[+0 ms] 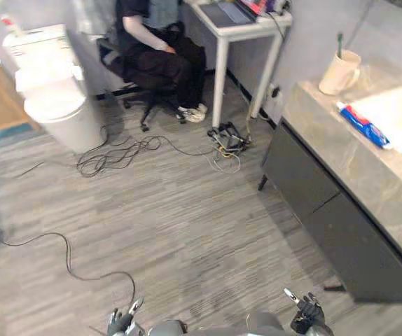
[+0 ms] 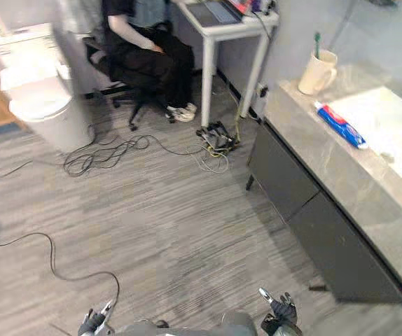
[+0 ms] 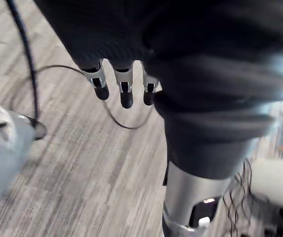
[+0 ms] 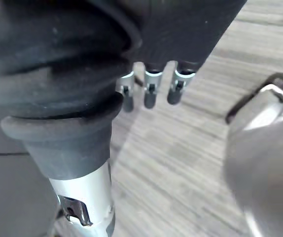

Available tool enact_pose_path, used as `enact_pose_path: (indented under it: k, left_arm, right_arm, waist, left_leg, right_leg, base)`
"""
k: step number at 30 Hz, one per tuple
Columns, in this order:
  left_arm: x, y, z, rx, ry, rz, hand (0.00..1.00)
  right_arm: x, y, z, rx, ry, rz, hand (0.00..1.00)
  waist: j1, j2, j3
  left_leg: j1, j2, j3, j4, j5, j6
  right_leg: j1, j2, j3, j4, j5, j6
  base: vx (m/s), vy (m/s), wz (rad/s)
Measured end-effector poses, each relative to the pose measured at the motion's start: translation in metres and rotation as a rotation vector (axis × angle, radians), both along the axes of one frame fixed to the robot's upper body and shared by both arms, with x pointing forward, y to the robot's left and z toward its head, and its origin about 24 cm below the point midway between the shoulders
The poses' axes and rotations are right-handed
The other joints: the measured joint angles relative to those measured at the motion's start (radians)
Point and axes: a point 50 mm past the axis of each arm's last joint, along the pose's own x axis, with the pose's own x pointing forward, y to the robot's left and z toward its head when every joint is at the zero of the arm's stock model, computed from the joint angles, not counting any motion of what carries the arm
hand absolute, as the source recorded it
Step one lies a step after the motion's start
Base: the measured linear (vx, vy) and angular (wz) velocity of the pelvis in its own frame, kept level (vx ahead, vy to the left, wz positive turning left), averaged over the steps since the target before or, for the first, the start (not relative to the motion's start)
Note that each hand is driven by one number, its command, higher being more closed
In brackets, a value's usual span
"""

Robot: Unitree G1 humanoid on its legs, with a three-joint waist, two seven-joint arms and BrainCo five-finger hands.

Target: Organize washtable

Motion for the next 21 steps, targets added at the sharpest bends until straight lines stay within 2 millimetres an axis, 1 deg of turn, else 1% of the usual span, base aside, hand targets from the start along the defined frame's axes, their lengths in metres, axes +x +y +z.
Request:
enact_pose_path:
  k: [1,2,3,4,5,6,7,8,9,10,11,12,13,14,15,16,17,18,19,20,21]
  left_arm:
    - [0.008,0.003,0.003,0.017,-0.014,-0.023,0.0]
    - [0.024,0.006,0.009,0.036,-0.048,-0.057,0.0]
    - [0.039,0.003,0.014,0.038,-0.086,-0.077,0.0]
    - [0.047,0.0,0.016,0.038,-0.103,-0.095,0.0]
    - [0.059,-0.008,0.019,0.032,-0.129,-0.131,0.0]
    - [0.065,-0.015,0.021,0.02,-0.147,-0.143,0.0]
    - [0.069,-0.021,0.022,0.008,-0.162,-0.15,0.0]
    - [0.068,-0.024,0.021,0.006,-0.16,-0.16,0.0]
    - [0.065,-0.027,0.019,0.006,-0.149,-0.182,0.0]
    - [0.058,-0.039,0.013,-0.028,-0.126,-0.208,0.0]
    - [0.06,-0.04,0.013,-0.031,-0.126,-0.217,0.0]
    - [0.07,-0.044,0.017,-0.036,-0.156,-0.225,0.0]
    - [0.073,-0.047,0.018,-0.042,-0.166,-0.228,0.0]
    - [0.073,-0.047,0.018,-0.045,-0.166,-0.228,0.0]
    - [0.062,-0.046,0.014,-0.052,-0.143,-0.225,0.0]
    - [0.06,-0.046,0.013,-0.053,-0.138,-0.224,0.0]
    - [0.05,-0.047,0.009,-0.062,-0.115,-0.217,0.0]
    - [0.038,-0.047,0.004,-0.069,-0.086,-0.207,0.0]
    - [0.034,-0.047,0.003,-0.072,-0.075,-0.199,0.0]
    - [0.03,-0.046,0.001,-0.073,-0.064,-0.19,0.0]
    - [0.027,-0.045,0.0,-0.073,-0.059,-0.186,0.0]
  right_arm:
    - [0.001,-0.002,0.001,-0.004,-0.005,-0.006,0.0]
    - [0.003,-0.006,0.003,-0.017,-0.019,-0.011,0.0]
    - [0.005,-0.01,0.006,-0.032,-0.039,-0.023,0.0]
    - [0.006,-0.013,0.007,-0.037,-0.045,-0.029,0.0]
    - [0.004,-0.016,0.008,-0.045,-0.046,-0.037,0.0]
    - [0.004,-0.019,0.01,-0.051,-0.053,-0.048,0.0]
    - [-0.001,-0.022,0.009,-0.052,-0.045,-0.071,0.0]
    - [-0.007,-0.022,0.008,-0.052,-0.031,-0.082,0.0]
    - [-0.021,-0.022,0.005,-0.048,0.002,-0.094,0.0]
    - [-0.015,-0.027,0.005,-0.055,0.002,-0.097,0.0]
    - [-0.008,-0.028,0.007,-0.055,-0.015,-0.1,0.0]
    - [0.001,-0.022,0.006,-0.038,-0.028,-0.095,0.0]
    - [0.002,-0.018,0.006,-0.03,-0.03,-0.091,0.0]
    - [0.003,-0.017,0.006,-0.028,-0.032,-0.088,0.0]
    - [0.002,-0.015,0.005,-0.024,-0.027,-0.074,0.0]
    - [0.003,-0.016,0.005,-0.027,-0.03,-0.069,0.0]
    - [0.008,-0.02,0.009,-0.047,-0.05,-0.053,0.0]
    - [0.017,-0.024,0.015,-0.069,-0.084,-0.037,0.0]
    - [0.023,-0.025,0.017,-0.078,-0.103,-0.022,0.0]
    - [0.036,-0.024,0.023,-0.088,-0.142,0.009,0.0]
    - [0.045,-0.023,0.027,-0.092,-0.175,0.019,0.0]
  waist:
    - [-0.006,-0.003,0.005]
    - [-0.01,-0.005,0.016]
    - [-0.016,-0.001,0.04]
    - [-0.021,0.004,0.053]
    - [-0.039,0.02,0.069]
    - [-0.052,0.033,0.078]
    - [-0.066,0.039,0.091]
    - [-0.065,0.029,0.089]
    - [-0.063,-0.004,0.085]
    - [-0.059,0.047,0.101]
    - [-0.071,0.053,0.104]
    - [-0.087,0.053,0.111]
    - [-0.085,0.053,0.111]
    - [-0.086,0.056,0.112]
    - [-0.08,0.045,0.104]
    - [-0.079,0.042,0.101]
    - [-0.055,0.048,0.098]
    - [-0.029,0.05,0.093]
    - [-0.02,0.056,0.093]
    - [-0.004,0.052,0.096]
    - [0.016,0.04,0.103]
  left_leg:
    - [0.021,-0.005,0.016,-0.018,0.0,0.0]
    - [0.055,-0.006,0.051,-0.041,0.0,0.0]
    - [0.084,-0.003,0.081,-0.045,0.0,0.0]
    - [0.097,0.001,0.088,-0.045,0.0,0.0]
    - [0.113,0.014,0.105,-0.045,0.0,-0.001]
    - [0.127,0.022,0.124,-0.045,0.0,-0.001]
    - [0.156,0.023,0.151,-0.048,0.004,-0.012]
    - [0.179,0.011,0.169,-0.05,0.014,-0.052]
    - [0.217,-0.022,0.197,-0.05,0.021,-0.12]
    - [0.257,0.015,0.227,-0.005,0.012,-0.179]
    - [0.233,0.026,0.217,0.019,0.03,-0.185]
    - [0.211,0.02,0.206,-0.006,0.031,-0.178]
    - [0.212,0.01,0.204,-0.051,0.057,-0.173]
    - [0.212,0.008,0.201,-0.066,0.116,-0.173]
    - [0.241,0.051,0.235,0.054,0.189,-0.183]
    - [0.234,0.064,0.229,0.098,0.203,-0.173]
    - [0.189,0.127,0.192,0.282,0.309,-0.125]
    - [0.117,0.182,0.116,0.486,0.384,-0.094]
    - [0.068,0.206,0.071,0.589,0.363,-0.087]
    - [-0.041,0.222,-0.034,0.754,0.291,-0.089]
    - [-0.119,0.22,-0.099,0.845,0.225,-0.083]
  right_leg:
    - [-0.023,0.007,-0.036,0.041,-0.042,-0.021]
    - [-0.072,0.036,-0.076,0.073,-0.106,-0.071]
    - [-0.117,0.058,-0.144,0.063,-0.145,-0.108]
    - [-0.133,0.067,-0.182,0.035,-0.154,-0.123]
    - [-0.167,0.087,-0.245,-0.064,-0.153,-0.133]
    - [-0.193,0.101,-0.277,-0.168,-0.137,-0.137]
    - [-0.201,0.115,-0.326,-0.368,-0.046,-0.137]
    - [-0.187,0.119,-0.37,-0.504,0.03,-0.142]
    - [-0.143,0.114,-0.447,-0.688,0.153,-0.185]
    - [-0.131,0.153,-0.494,-0.666,0.268,-0.358]
    - [-0.149,0.15,-0.488,-0.647,0.235,-0.354]
    - [-0.16,0.147,-0.468,-0.617,0.203,-0.338]
    - [-0.145,0.15,-0.464,-0.598,0.172,-0.33]
    - [-0.132,0.158,-0.463,-0.585,0.154,-0.322]
    - [-0.085,0.178,-0.454,-0.549,0.066,-0.263]
    - [-0.073,0.177,-0.457,-0.546,0.053,-0.256]
    - [-0.009,0.172,-0.51,-0.557,-0.012,-0.242]
    - [0.041,0.194,-0.505,-0.603,0.01,-0.244]
    - [0.059,0.22,-0.479,-0.623,0.01,-0.245]
    - [0.098,0.255,-0.43,-0.657,0.008,-0.27]
    - [0.151,0.277,-0.379,-0.688,0.005,-0.274]
  base:
    - [0.32,0.126,-0.76]
    - [0.34,0.063,-0.83]
    - [0.35,0.035,-0.82]
    - [0.35,-0.016,-0.62]
    - [0.4,-0.042,-0.39]
    - [0.43,-0.05,-0.42]
    - [0.39,-0.045,-0.36]
    - [0.46,-0.039,-0.48]
    - [0.62,-0.035,-0.96]
    - [0.64,-0.024,-0.89]
    - [0.65,-0.039,-0.72]
    - [0.49,-0.061,-0.12]
    - [0.4,-0.069,-0.09]
    - [0.26,-0.077,-0.31]
    - [0.22,-0.07,-0.36]
    - [0.34,-0.089,-0.83]
    - [0.41,-0.025,-1.18]
    - [0.41,-0.008,-1.39]
    - [0.38,-0.016,-1.39]
    - [0.39,-0.041,-1.24]
    - [0.39,-0.03,-1.24]
